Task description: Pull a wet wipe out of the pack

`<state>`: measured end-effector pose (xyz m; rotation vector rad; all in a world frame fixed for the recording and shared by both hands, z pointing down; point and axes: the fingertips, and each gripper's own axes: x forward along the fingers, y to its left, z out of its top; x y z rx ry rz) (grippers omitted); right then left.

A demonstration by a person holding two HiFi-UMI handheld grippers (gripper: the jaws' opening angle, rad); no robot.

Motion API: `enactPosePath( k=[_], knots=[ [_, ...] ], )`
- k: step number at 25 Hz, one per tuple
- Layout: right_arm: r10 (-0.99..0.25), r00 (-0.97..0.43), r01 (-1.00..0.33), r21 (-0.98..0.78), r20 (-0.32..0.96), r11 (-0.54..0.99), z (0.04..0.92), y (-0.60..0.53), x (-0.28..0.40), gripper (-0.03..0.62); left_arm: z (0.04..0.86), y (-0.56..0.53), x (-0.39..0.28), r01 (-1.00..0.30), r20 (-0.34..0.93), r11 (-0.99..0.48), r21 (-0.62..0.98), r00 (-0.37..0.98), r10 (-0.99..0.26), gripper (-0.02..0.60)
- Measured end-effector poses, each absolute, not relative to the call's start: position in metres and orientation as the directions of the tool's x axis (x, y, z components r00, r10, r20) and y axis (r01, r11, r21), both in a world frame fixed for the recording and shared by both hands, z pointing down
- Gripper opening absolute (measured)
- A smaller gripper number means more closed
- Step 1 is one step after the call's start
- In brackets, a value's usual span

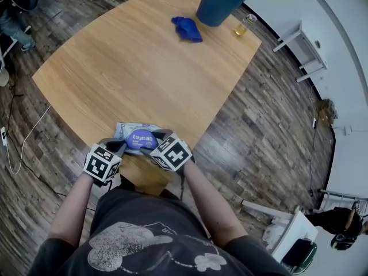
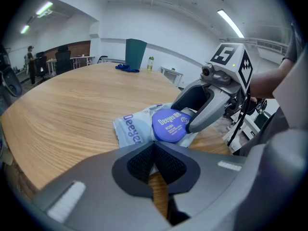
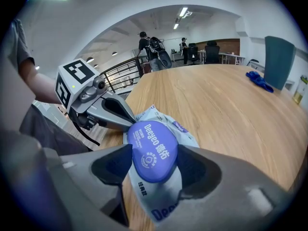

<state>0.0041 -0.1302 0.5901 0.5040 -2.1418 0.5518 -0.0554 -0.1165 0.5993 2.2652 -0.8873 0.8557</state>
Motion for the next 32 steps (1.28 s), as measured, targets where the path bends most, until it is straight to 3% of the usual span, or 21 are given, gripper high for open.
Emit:
enactPosePath(
  k=[2,3,6,11,13,14,16,24,32],
  knots=[
    [-0.208,-0.572,-0.616,-0.247,0.793,0.748,0.588,-0.14,0.011,0.254,0.599,-0.115,-0.055,-0.732,0.727,-0.633,0.251,0.574,-0.377,0.017],
    [-0.232,-0.586,-0.66,-0.292,0.776,0.692,0.587,-0.146,0.016,0.12,0.599,-0.114,-0.055,-0.73,0.728,-0.636,0.249,0.574,-0.374,0.015],
    [-0.258,-0.609,-0.664,-0.304,0.75,0.683,0.584,-0.15,0.021,0.097,0.599,-0.114,-0.054,-0.723,0.729,-0.635,0.272,0.586,-0.355,0.017],
    [-0.273,-0.59,-0.566,-0.149,0.76,0.811,0.582,-0.143,0.014,0.107,0.599,-0.116,-0.055,-0.718,0.732,-0.628,0.3,0.596,-0.331,0.017],
    [-0.209,-0.603,-0.507,-0.168,0.77,0.845,0.584,-0.131,0.009,0.187,0.6,-0.115,-0.055,-0.718,0.731,-0.63,0.295,0.594,-0.335,0.017],
    [-0.18,-0.602,-0.476,-0.169,0.778,0.863,0.585,-0.124,0.006,0.27,0.6,-0.114,-0.055,-0.719,0.731,-0.631,0.29,0.592,-0.339,0.017],
    [-0.17,-0.571,-0.426,-0.113,0.803,0.898,0.587,-0.116,0.002,0.313,0.6,-0.114,-0.055,-0.72,0.731,-0.632,0.285,0.59,-0.342,0.017],
    [-0.279,-0.431,-0.413,0.088,0.858,0.907,0.599,-0.119,-0.003,0.316,0.599,-0.116,-0.055,-0.712,0.731,-0.63,0.308,0.601,-0.322,0.015],
    [-0.226,-0.399,-0.438,0.031,0.889,0.898,0.6,-0.121,-0.001,0.304,0.599,-0.115,-0.054,-0.711,0.729,-0.633,0.306,0.602,-0.325,0.015]
  ],
)
